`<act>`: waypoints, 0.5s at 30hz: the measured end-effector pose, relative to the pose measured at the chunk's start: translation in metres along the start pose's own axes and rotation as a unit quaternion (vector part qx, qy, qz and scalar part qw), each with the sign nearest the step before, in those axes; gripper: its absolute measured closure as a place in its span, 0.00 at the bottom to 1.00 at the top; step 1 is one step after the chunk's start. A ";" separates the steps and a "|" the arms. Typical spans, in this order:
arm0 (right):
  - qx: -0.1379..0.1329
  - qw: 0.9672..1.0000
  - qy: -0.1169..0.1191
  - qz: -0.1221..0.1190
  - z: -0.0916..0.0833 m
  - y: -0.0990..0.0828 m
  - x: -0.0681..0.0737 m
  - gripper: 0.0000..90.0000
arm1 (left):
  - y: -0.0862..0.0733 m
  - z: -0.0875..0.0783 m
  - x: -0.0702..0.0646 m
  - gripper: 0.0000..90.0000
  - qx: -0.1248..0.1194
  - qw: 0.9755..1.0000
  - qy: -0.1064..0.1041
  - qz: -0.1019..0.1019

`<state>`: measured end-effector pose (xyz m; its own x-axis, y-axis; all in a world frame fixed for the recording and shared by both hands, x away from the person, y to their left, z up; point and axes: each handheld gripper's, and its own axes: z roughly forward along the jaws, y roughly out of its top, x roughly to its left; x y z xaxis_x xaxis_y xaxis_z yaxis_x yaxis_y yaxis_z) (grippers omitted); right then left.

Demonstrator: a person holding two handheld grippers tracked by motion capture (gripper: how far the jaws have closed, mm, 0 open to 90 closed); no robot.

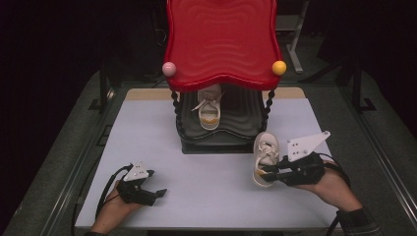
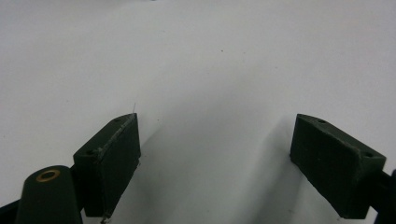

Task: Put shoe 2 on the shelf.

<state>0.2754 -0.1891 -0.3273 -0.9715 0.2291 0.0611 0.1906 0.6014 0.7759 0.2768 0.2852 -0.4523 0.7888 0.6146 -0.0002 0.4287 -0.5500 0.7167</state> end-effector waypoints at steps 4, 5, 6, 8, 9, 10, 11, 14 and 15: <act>-0.008 1.000 0.010 -0.004 0.002 0.008 -0.002 0.86 | 0.000 0.000 0.000 0.17 0.000 1.000 0.000 0.000; -0.009 1.000 0.013 -0.005 0.003 0.010 -0.002 0.86 | 0.000 0.000 0.000 0.17 0.000 1.000 0.000 0.000; -0.009 1.000 0.015 -0.008 0.004 0.012 -0.002 0.86 | 0.000 0.000 0.000 0.17 0.000 1.000 0.000 0.000; -0.008 1.000 0.017 -0.014 0.007 0.017 -0.002 0.86 | 0.000 0.000 0.000 0.17 0.000 1.000 0.000 0.000; -0.008 1.000 0.017 -0.014 0.007 0.017 -0.002 0.86 | 0.000 0.000 0.000 0.17 0.000 1.000 0.000 0.000; -0.008 1.000 0.020 -0.020 0.010 0.022 -0.003 0.86 | 0.000 0.000 0.000 0.17 0.000 1.000 0.000 0.000; -0.008 1.000 0.020 -0.020 0.010 0.022 -0.003 0.86 | 0.000 0.000 0.000 0.17 0.000 1.000 0.000 0.000; -0.009 0.999 0.023 -0.030 0.014 0.030 -0.005 0.86 | 0.000 0.000 0.000 0.17 0.000 1.000 0.000 0.000; -0.009 0.999 0.024 -0.036 0.017 0.035 -0.008 0.86 | 0.000 0.000 0.000 0.17 0.000 1.000 0.000 0.000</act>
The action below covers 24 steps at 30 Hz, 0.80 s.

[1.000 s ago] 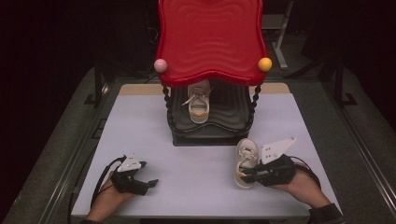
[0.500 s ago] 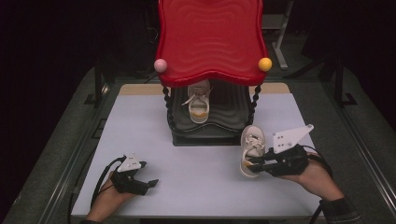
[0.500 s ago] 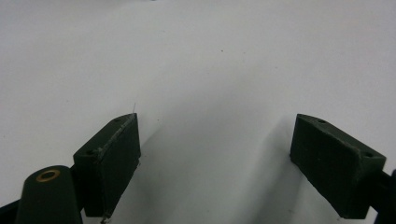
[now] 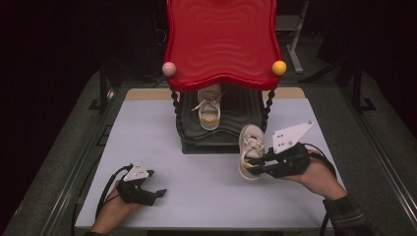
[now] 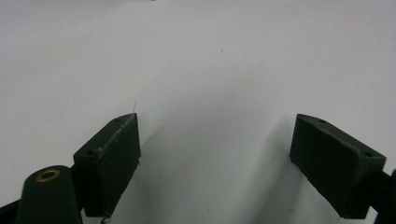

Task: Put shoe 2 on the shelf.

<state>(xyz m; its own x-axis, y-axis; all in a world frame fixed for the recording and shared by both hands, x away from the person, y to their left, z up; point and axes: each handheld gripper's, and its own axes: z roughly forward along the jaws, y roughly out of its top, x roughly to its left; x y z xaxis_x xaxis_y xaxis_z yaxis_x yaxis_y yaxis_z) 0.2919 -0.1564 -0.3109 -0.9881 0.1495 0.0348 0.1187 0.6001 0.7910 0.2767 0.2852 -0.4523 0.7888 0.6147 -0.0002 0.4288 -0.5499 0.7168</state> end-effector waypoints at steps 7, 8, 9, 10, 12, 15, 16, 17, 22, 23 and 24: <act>0.005 1.000 0.000 -0.014 0.011 0.018 -0.016 0.86 | 0.000 0.000 0.000 0.17 0.000 1.000 0.000 0.000; 0.006 1.000 0.000 -0.017 0.012 0.021 -0.018 0.86 | 0.000 0.000 0.000 0.17 0.000 1.000 0.000 0.000; 0.006 1.000 -0.001 -0.019 0.014 0.023 -0.021 0.86 | 0.000 0.000 0.000 0.17 0.000 1.000 0.000 0.000; 0.007 1.000 -0.002 -0.020 0.015 0.025 -0.024 0.86 | 0.000 0.000 0.000 0.17 0.000 1.000 0.000 -0.001; 0.009 1.000 -0.003 -0.024 0.017 0.029 -0.030 0.86 | 0.000 0.000 0.000 0.17 0.000 1.000 0.000 -0.001; 0.013 1.000 -0.006 -0.028 0.020 0.036 -0.039 0.86 | 0.000 0.000 0.000 0.17 -0.001 1.000 0.000 -0.001; 0.014 0.999 -0.007 -0.029 0.021 0.038 -0.041 0.86 | 0.000 0.000 0.000 0.17 -0.001 1.000 0.000 -0.001; 0.017 0.999 -0.008 -0.032 0.022 0.040 -0.044 0.86 | 0.000 0.000 0.000 0.17 -0.001 1.000 0.000 -0.001; 0.027 0.999 -0.014 -0.038 0.025 0.048 -0.060 0.86 | 0.000 0.000 0.000 0.17 0.000 1.000 0.000 0.000; 0.026 0.999 -0.016 -0.040 0.026 0.050 -0.063 0.86 | 0.000 0.000 0.000 0.17 -0.001 1.000 0.000 0.000; 0.025 0.999 -0.016 -0.040 0.026 0.051 -0.065 0.86 | 0.000 0.000 0.000 0.17 -0.001 1.000 0.000 0.000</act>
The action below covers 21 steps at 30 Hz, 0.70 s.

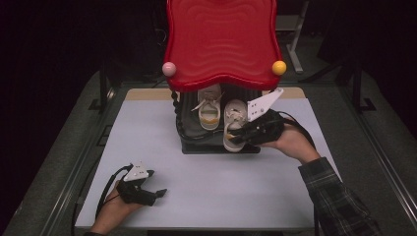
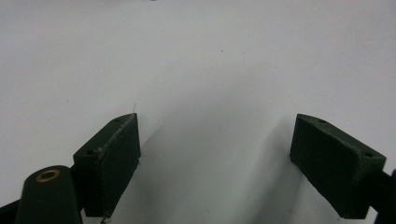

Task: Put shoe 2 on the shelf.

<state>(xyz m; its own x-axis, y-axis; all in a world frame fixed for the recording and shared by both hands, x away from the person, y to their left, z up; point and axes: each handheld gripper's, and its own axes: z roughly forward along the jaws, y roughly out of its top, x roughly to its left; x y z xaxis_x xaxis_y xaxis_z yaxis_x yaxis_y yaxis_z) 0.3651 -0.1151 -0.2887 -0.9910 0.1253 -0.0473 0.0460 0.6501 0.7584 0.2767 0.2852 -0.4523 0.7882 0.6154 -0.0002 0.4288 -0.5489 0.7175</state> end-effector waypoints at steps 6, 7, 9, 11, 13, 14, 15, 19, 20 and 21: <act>0.003 1.000 -0.001 -0.004 0.004 0.004 -0.014 0.86 | 0.000 0.000 0.000 0.17 -0.001 1.000 0.001 0.000; 0.011 1.000 -0.002 0.000 0.006 0.004 -0.018 0.86 | 0.000 0.000 0.000 0.17 -0.001 1.000 0.001 0.000; 0.017 1.000 -0.003 0.001 0.008 0.004 -0.021 0.86 | 0.000 0.000 0.000 0.17 -0.001 1.000 0.001 0.000; 0.019 1.000 -0.005 -0.001 0.009 0.005 -0.022 0.86 | 0.000 0.000 0.000 0.17 -0.001 1.000 0.001 0.000; 0.023 1.000 -0.008 -0.009 0.012 0.007 -0.025 0.86 | 0.000 0.000 0.000 0.17 -0.001 1.000 0.001 0.000; 0.023 1.000 -0.008 -0.010 0.013 0.007 -0.026 0.86 | 0.000 0.000 0.000 0.17 -0.001 1.000 0.001 0.000; 0.023 1.000 -0.009 -0.013 0.014 0.007 -0.027 0.86 | 0.000 0.000 0.000 0.17 -0.001 1.000 0.002 0.000; 0.023 1.000 -0.005 -0.016 0.017 0.005 -0.030 0.86 | 0.000 0.000 0.000 0.17 -0.001 1.000 0.002 0.000; 0.023 1.000 -0.003 -0.011 0.019 0.004 -0.031 0.86 | 0.000 0.000 0.000 0.17 -0.001 1.000 0.002 0.000; 0.023 1.000 -0.001 -0.013 0.019 0.003 -0.032 0.86 | 0.000 0.000 0.000 0.17 -0.001 1.000 0.002 0.000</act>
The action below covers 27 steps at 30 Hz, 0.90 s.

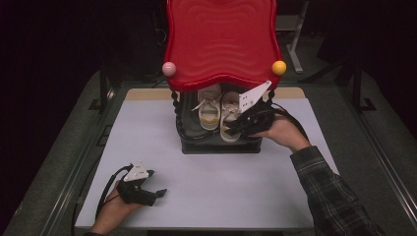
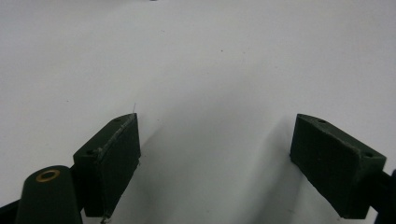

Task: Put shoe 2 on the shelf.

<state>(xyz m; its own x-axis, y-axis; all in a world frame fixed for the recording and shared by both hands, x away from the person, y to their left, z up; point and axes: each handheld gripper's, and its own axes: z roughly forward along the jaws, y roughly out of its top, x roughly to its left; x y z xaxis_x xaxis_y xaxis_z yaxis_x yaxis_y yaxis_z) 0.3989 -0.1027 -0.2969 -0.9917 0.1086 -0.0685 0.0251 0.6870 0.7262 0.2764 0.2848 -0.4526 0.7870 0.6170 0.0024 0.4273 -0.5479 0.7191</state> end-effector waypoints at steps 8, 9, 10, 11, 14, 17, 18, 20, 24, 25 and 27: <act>0.000 1.000 0.005 0.011 0.004 -0.003 0.000 0.86 | 0.000 0.000 0.000 0.17 0.001 1.000 0.000 0.000; 0.000 1.000 0.004 0.011 0.004 -0.003 0.000 0.85 | 0.000 0.000 0.000 0.17 0.001 1.000 0.000 0.000; 0.000 1.000 0.004 0.013 0.004 -0.003 0.000 0.83 | 0.000 0.000 0.000 0.17 0.000 1.000 0.000 0.000; -0.002 1.000 0.003 0.016 0.003 -0.002 0.000 0.81 | 0.000 0.000 0.000 0.17 0.000 1.000 0.000 0.001; -0.020 1.000 -0.004 0.018 -0.001 -0.002 0.001 0.74 | 0.001 0.000 0.000 0.17 0.002 1.000 -0.001 -0.001; -0.041 0.998 -0.016 0.037 -0.013 0.000 0.005 0.69 | 0.003 0.000 0.000 0.17 0.007 1.000 0.002 -0.009; -0.045 0.998 -0.019 0.046 -0.017 0.000 0.007 0.69 | 0.005 0.000 0.000 0.17 0.013 1.000 0.002 -0.012; -0.059 0.996 -0.031 0.066 -0.027 -0.004 0.013 0.69 | 0.011 0.000 0.000 0.22 0.010 1.000 -0.009 -0.028; -0.072 0.991 -0.058 0.096 -0.035 -0.017 0.023 0.79 | 0.028 0.000 -0.003 0.35 -0.007 0.999 -0.019 -0.025; -0.072 0.991 -0.058 0.096 -0.035 -0.017 0.023 0.79 | 0.028 0.000 -0.003 0.41 -0.007 0.999 -0.019 -0.025; -0.070 0.989 -0.061 0.118 -0.035 -0.029 0.031 0.89 | 0.046 -0.003 -0.006 0.55 -0.019 0.999 -0.031 -0.019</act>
<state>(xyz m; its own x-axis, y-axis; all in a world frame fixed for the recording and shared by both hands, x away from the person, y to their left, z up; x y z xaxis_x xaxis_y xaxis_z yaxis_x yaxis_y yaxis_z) 0.3629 -0.1442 -0.2965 -0.9377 0.3453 0.0386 0.2277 0.5270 0.8188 0.2896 0.2577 -0.4175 0.7973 0.5999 -0.0666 0.4402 -0.5025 0.7441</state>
